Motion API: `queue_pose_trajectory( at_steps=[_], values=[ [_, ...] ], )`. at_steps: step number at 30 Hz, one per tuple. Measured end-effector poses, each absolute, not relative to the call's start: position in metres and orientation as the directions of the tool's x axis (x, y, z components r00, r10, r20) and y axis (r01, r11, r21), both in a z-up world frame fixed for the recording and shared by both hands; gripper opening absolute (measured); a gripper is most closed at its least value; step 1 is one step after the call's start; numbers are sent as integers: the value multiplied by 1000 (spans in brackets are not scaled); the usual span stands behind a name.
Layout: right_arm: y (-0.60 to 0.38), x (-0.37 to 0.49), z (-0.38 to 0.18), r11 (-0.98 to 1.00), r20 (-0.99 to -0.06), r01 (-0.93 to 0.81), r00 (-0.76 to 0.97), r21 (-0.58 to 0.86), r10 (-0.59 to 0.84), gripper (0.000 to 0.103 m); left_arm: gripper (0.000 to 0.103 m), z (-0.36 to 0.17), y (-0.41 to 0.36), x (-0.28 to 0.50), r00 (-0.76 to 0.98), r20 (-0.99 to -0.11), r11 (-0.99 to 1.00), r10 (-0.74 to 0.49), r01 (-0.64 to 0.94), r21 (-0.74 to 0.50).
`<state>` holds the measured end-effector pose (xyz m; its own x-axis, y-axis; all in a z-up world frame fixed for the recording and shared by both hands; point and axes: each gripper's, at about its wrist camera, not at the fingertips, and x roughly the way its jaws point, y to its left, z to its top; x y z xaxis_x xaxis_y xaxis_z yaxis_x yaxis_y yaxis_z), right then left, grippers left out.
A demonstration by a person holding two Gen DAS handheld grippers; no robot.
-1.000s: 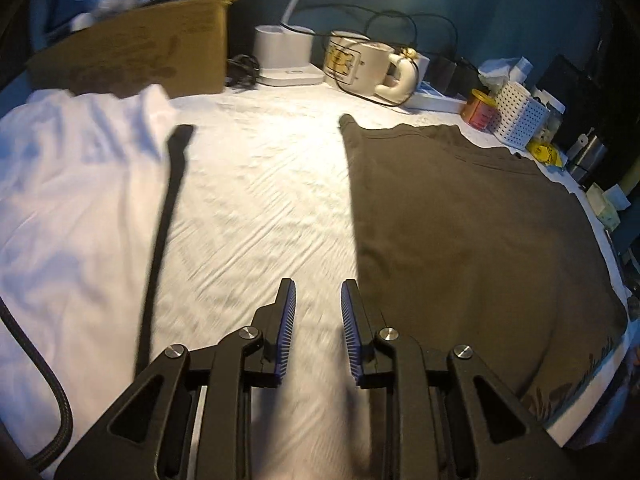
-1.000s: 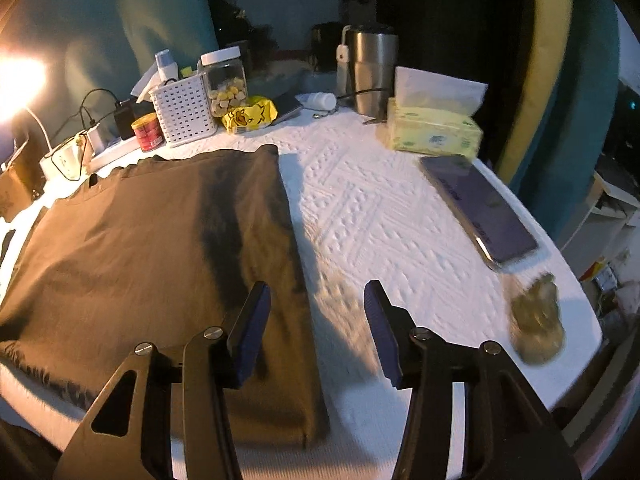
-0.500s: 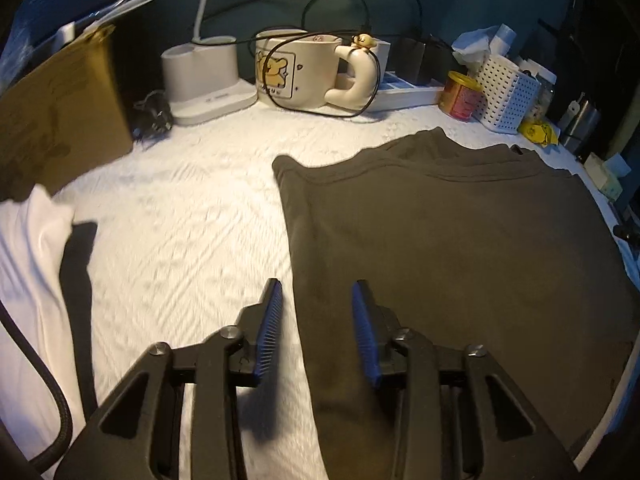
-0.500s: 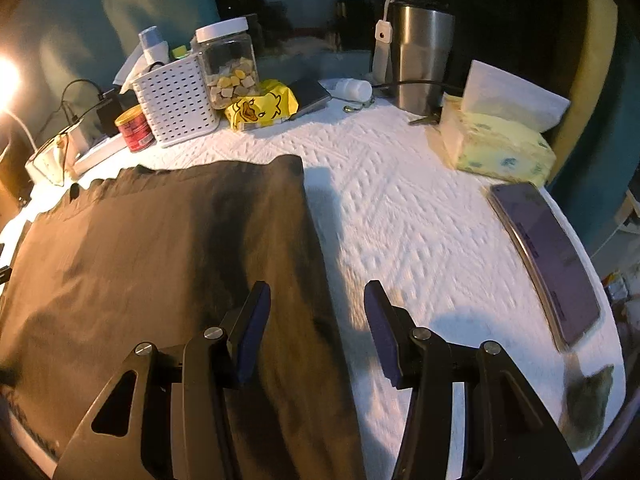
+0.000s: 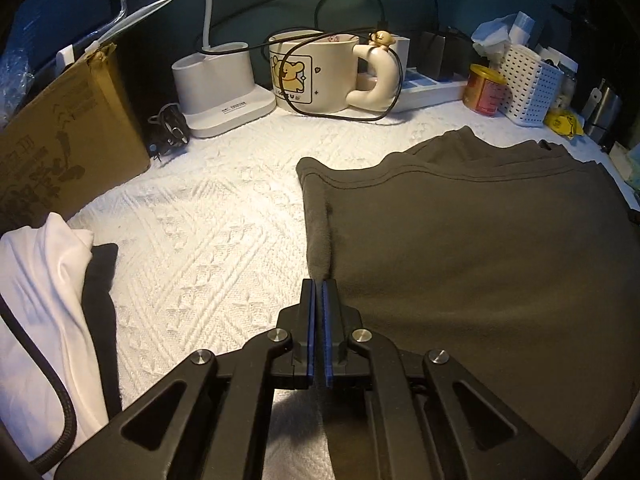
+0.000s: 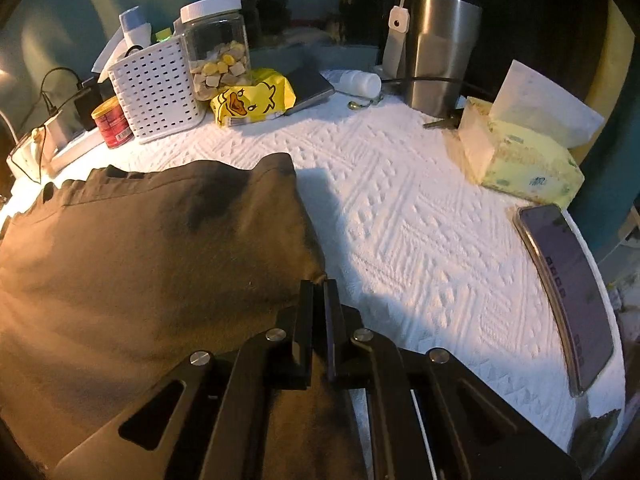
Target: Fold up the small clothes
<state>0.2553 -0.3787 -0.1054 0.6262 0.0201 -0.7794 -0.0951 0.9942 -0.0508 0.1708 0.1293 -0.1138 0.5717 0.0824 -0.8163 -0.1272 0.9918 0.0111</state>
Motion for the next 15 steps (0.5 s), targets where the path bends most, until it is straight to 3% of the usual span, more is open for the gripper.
queue_pose_trajectory(
  at_steps=[3, 6, 10, 12, 13, 15],
  values=[
    [-379, 254, -106, 995, -778, -81, 628, -52, 11, 6, 7, -113, 131, 168, 565, -820, 989, 96, -147, 14],
    [-381, 253, -105, 997, -779, -56, 627, -45, 0, 6, 17, -110, 129, 163, 563, -817, 986, 122, -162, 35],
    [-380, 246, -102, 998, -782, -39, 623, -43, -9, 6, 63, -103, 128, 151, 579, -802, 980, 145, -193, 38],
    [-379, 241, -99, 998, -782, -35, 623, -46, -14, 8, 69, -95, 127, 141, 609, -780, 980, 144, -198, 27],
    [-379, 237, -96, 998, -780, -34, 626, -44, -13, 14, 69, -91, 126, 137, 618, -775, 981, 133, -195, 14],
    [-379, 229, -91, 999, -772, -31, 635, -33, -5, 38, 70, -87, 124, 130, 624, -770, 980, 132, -200, 7]
  ],
)
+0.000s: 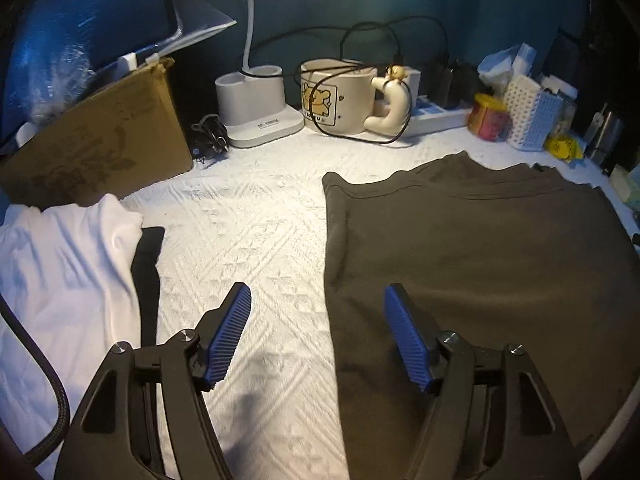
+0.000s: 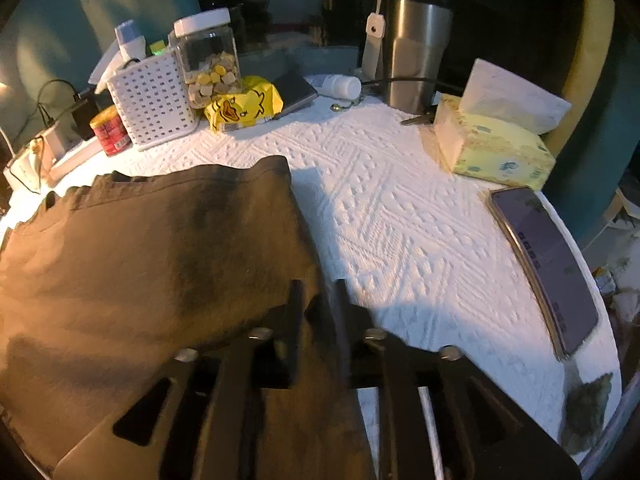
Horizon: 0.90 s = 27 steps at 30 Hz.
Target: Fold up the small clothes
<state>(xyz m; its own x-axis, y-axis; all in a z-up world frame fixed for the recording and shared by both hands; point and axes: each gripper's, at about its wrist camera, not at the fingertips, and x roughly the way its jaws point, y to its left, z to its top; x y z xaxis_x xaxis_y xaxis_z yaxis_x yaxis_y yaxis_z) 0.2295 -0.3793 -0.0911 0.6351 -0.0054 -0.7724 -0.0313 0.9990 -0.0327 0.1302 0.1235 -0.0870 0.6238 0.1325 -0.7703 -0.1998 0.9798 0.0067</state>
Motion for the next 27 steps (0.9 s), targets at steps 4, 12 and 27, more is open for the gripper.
queue_pose_trajectory(
  at_steps=[4, 12, 27],
  values=[
    [-383, 213, -82, 1000, -757, -16, 653, -12, 2, 52, 70, -81, 110, 118, 636, -753, 978, 169, -202, 48],
    [-382, 177, -69, 999, -745, -31, 667, -13, 11, 52, 71, -71, 88, 94, 669, -735, 992, 106, -120, 34],
    [-370, 108, -70, 999, -750, -54, 660, 4, 39, 62, 71, -63, 57, 41, 752, -658, 994, -38, -38, -102]
  ],
)
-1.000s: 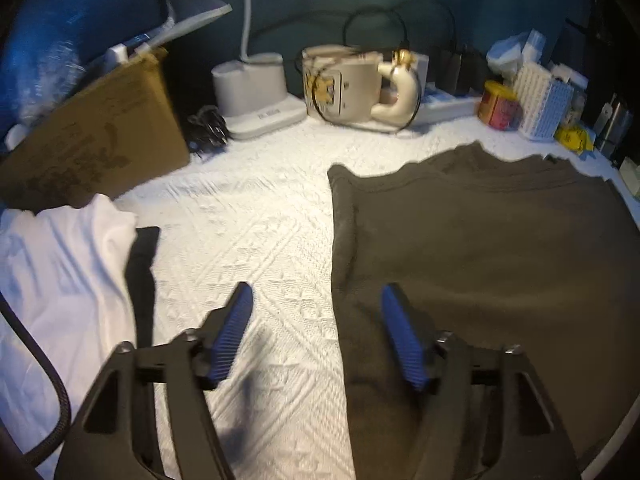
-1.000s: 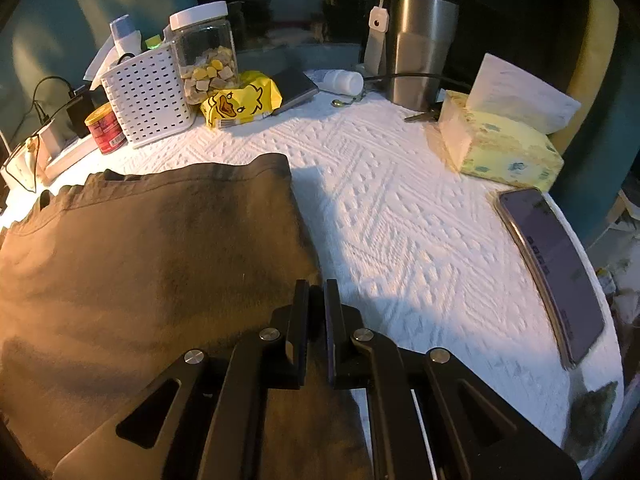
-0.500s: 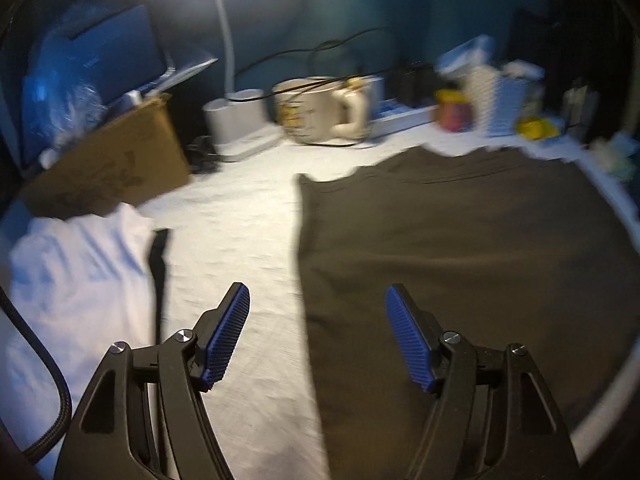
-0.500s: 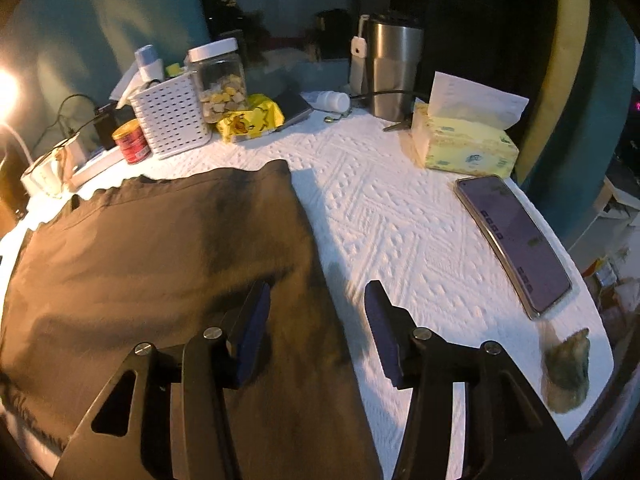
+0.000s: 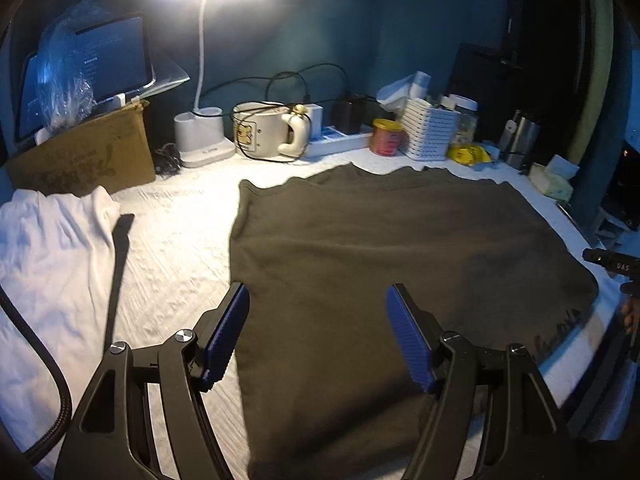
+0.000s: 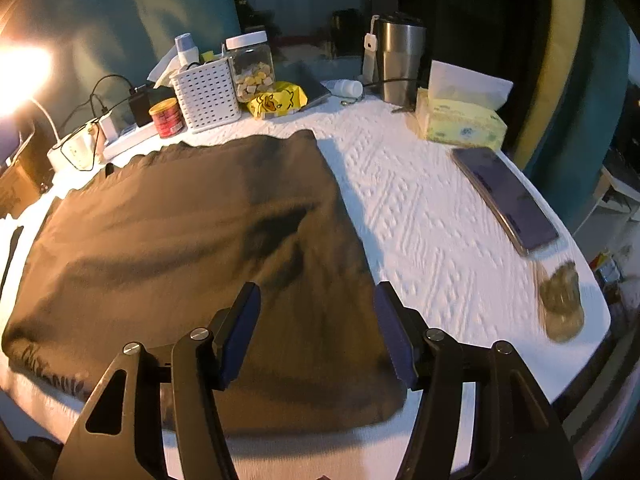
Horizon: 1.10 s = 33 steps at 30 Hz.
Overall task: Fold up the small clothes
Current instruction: 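Move the right tool to the shirt's folded edge and grasp it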
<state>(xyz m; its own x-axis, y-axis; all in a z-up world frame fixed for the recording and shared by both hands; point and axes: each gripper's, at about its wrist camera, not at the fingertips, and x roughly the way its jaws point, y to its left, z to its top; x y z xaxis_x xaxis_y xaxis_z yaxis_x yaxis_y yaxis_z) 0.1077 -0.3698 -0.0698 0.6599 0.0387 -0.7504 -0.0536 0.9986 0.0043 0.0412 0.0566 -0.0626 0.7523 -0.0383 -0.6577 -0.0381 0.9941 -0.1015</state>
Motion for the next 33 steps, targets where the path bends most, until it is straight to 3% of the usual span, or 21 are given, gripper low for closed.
queue_pose_trajectory(
  at_steps=[13, 25, 27, 33],
  values=[
    [-390, 38, -87, 999, -759, -6, 650, 44, 37, 62, 71, -74, 33, 20, 734, -673, 995, -87, 26, -100],
    [-384, 34, -107, 991, -815, 14, 572, 130, 99, 63, 71, -85, 44, 28, 708, -703, 994, -72, -6, -108],
    [-382, 38, -109, 989, -807, 14, 580, 146, 111, 72, 71, -88, 48, 32, 701, -710, 994, -68, -14, -109],
    [-376, 60, -109, 983, -795, 28, 593, 179, 128, 76, 71, -93, 56, 42, 687, -725, 993, -54, -37, -109]
  ],
)
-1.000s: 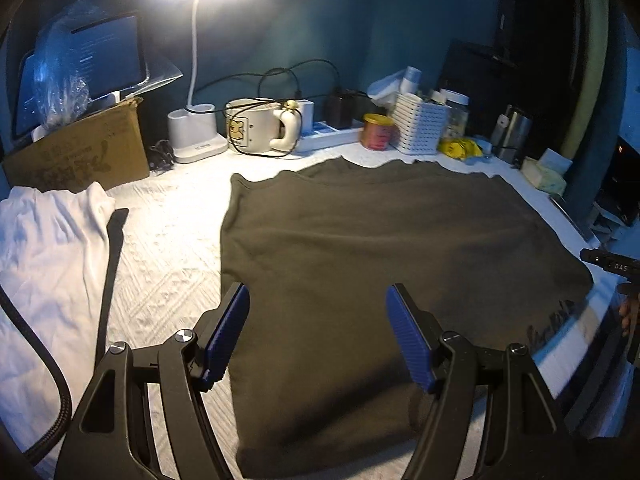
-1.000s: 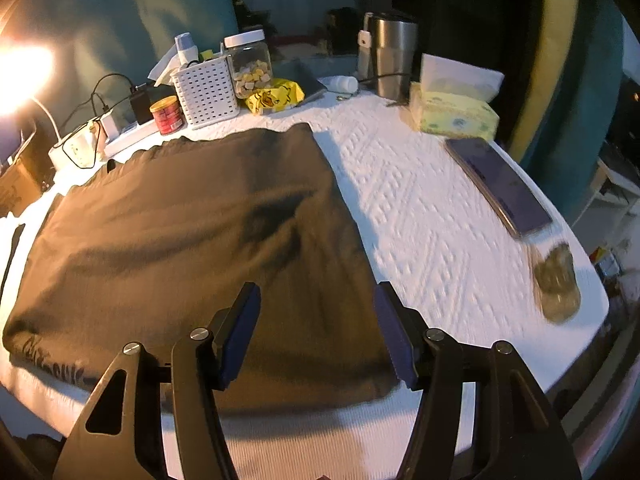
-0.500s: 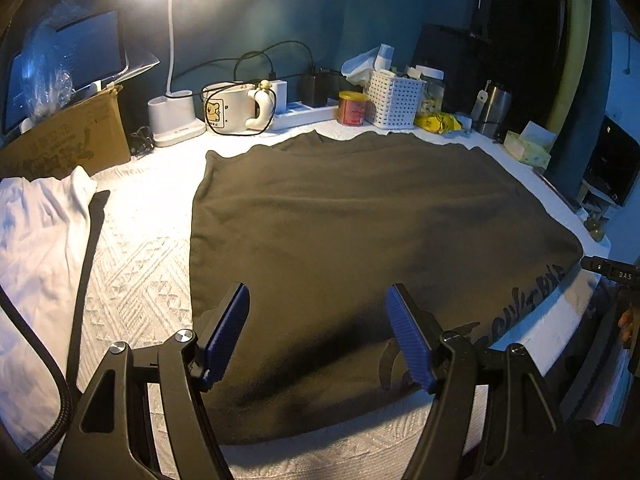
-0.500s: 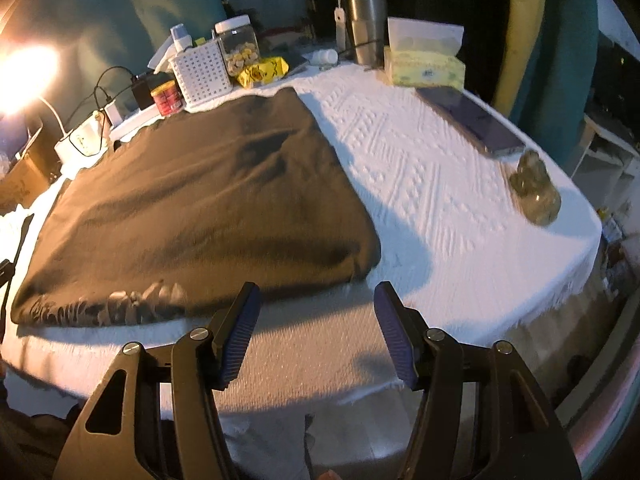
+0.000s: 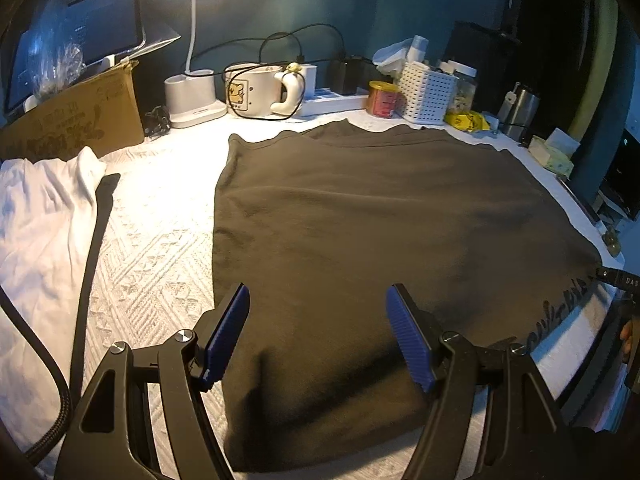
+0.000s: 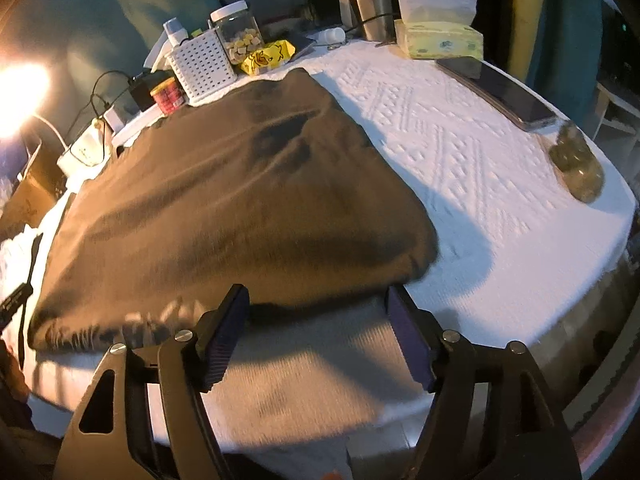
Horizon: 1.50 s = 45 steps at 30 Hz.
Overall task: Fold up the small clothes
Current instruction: 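Move the right tool to the shirt's folded edge and grasp it, then lift the shirt edge with the right tool and fold it toward the left tool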
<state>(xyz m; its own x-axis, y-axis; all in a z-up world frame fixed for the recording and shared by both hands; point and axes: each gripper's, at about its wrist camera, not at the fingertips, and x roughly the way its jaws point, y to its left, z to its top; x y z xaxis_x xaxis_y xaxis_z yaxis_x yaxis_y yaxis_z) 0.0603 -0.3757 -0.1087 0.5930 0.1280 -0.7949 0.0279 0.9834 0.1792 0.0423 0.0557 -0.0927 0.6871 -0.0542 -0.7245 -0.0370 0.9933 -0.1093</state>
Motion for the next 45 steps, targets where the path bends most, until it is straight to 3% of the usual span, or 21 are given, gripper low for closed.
queue_pose_trajectory(
  at_steps=[9, 25, 31, 35, 45],
  values=[
    [-363, 101, -110, 973, -760, 37, 631, 227, 153, 79, 71, -98, 68, 62, 657, -754, 992, -24, -78, -100],
    [-315, 179, -113, 981, -731, -54, 660, 185, 174, 77, 71, -100, 91, 103, 619, -785, 988, 16, -130, -82],
    [-295, 197, -114, 996, -754, -69, 651, 49, 82, 52, 71, -102, 100, 113, 611, -792, 986, 19, -142, -86],
    [-286, 201, -116, 994, -755, -110, 650, 21, 88, 23, 71, -103, 102, 116, 609, -793, 986, 10, -136, -92],
    [-276, 200, -103, 992, -740, -114, 661, 60, 121, 20, 71, -96, 118, 110, 629, -778, 987, 6, -131, -98]
  ],
)
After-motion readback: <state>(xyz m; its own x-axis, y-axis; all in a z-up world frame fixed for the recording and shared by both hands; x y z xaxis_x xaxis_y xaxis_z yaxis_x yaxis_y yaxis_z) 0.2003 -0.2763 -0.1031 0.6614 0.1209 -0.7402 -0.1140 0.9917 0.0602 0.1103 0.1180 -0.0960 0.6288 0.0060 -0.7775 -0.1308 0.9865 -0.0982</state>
